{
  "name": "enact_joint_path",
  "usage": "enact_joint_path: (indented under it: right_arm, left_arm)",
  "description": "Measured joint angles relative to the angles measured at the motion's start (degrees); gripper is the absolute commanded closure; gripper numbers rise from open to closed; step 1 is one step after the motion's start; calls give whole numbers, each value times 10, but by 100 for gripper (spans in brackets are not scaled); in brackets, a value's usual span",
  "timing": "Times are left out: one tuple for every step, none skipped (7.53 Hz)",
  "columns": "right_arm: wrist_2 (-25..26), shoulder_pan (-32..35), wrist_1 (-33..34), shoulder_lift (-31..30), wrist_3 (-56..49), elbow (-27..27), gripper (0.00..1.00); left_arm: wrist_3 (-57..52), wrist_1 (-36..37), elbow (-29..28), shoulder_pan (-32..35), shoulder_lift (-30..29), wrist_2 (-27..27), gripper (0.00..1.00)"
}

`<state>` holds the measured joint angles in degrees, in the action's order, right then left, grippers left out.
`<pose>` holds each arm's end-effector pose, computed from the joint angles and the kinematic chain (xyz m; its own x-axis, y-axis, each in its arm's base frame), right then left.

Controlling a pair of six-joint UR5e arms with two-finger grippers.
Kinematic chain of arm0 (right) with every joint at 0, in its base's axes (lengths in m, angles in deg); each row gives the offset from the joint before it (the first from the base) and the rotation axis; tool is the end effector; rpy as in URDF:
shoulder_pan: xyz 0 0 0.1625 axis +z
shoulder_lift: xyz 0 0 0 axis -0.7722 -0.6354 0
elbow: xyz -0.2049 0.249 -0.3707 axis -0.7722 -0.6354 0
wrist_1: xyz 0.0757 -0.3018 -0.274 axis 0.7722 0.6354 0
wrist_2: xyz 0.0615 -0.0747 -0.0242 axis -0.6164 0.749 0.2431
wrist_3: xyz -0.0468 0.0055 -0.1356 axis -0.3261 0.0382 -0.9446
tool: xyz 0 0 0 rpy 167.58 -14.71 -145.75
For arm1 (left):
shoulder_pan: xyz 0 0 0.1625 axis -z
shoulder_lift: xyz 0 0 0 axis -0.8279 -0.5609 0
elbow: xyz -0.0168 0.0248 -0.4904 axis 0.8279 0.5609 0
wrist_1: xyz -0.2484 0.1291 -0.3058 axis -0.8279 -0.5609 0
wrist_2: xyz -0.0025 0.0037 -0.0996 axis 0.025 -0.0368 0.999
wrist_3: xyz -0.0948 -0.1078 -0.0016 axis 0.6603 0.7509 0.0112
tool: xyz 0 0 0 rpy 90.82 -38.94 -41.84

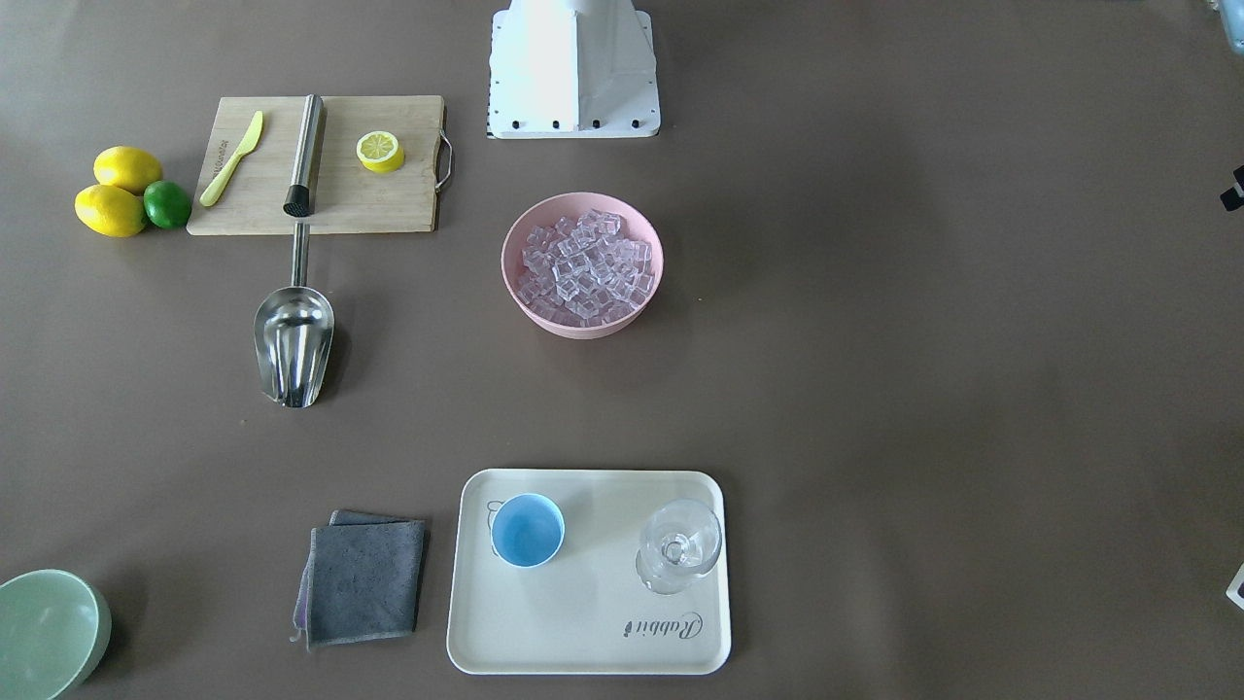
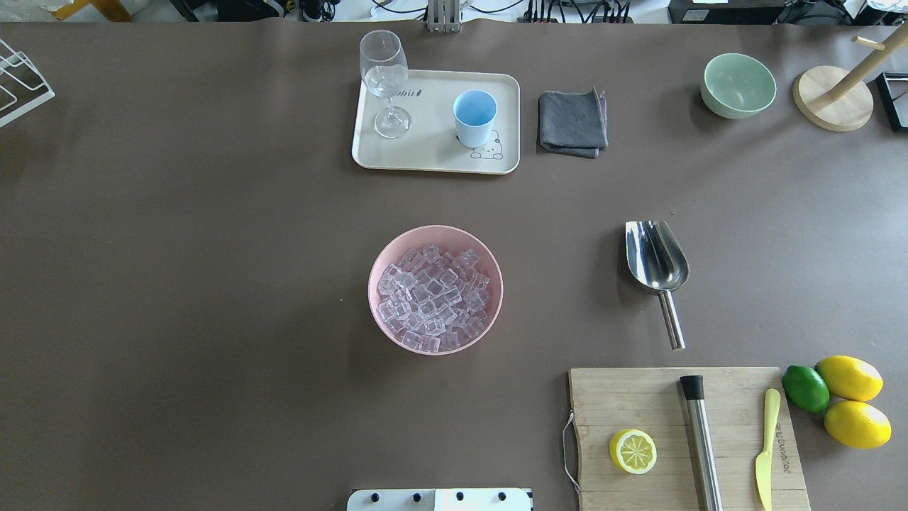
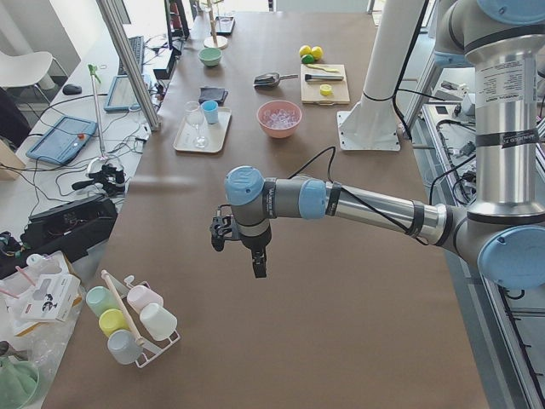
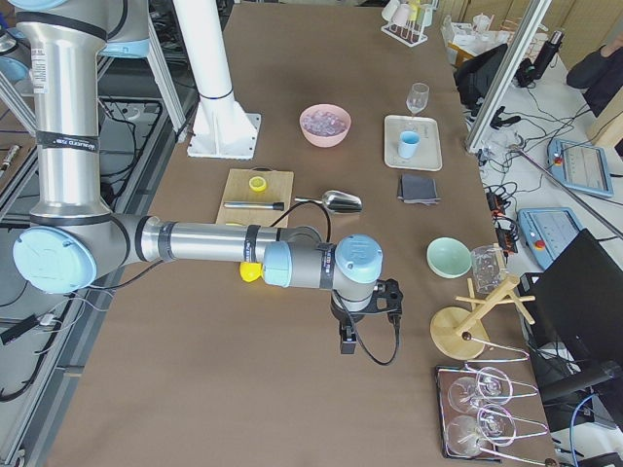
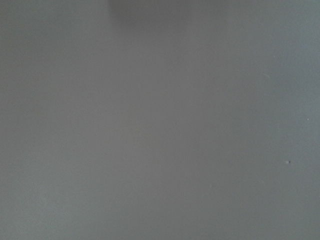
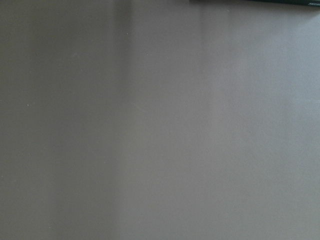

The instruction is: Put ice in cup with scoop

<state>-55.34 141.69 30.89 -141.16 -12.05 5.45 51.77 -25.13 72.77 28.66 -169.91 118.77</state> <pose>0.0463 -0.4715 0.7607 0.7404 -0.0404 0.6710 0.0268 0.9992 0.0306 0.0062 -0.4300 0.6759 0.7288 -0.1068 -0.6763 0.0366 0.9924 -0.1172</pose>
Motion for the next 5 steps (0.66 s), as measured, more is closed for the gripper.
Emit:
enact_joint_path:
  right_arm:
    - [0, 0, 0, 0, 0, 0, 0]
    - [0, 0, 0, 0, 0, -1, 0]
    - [0, 0, 0, 0, -1, 0, 0]
    - [0, 0, 0, 1, -1, 0, 0]
    - [0, 0, 0, 1, 0, 1, 0]
  left_arm:
    - [0, 0, 0, 0, 0, 0, 2]
    - [0, 0, -1, 1, 0, 0, 1]
    - [-1, 1, 0, 3, 1, 2, 2]
    - [-1, 1, -3, 4, 1, 11, 2]
    - [-1, 1, -10, 4, 1, 22, 2]
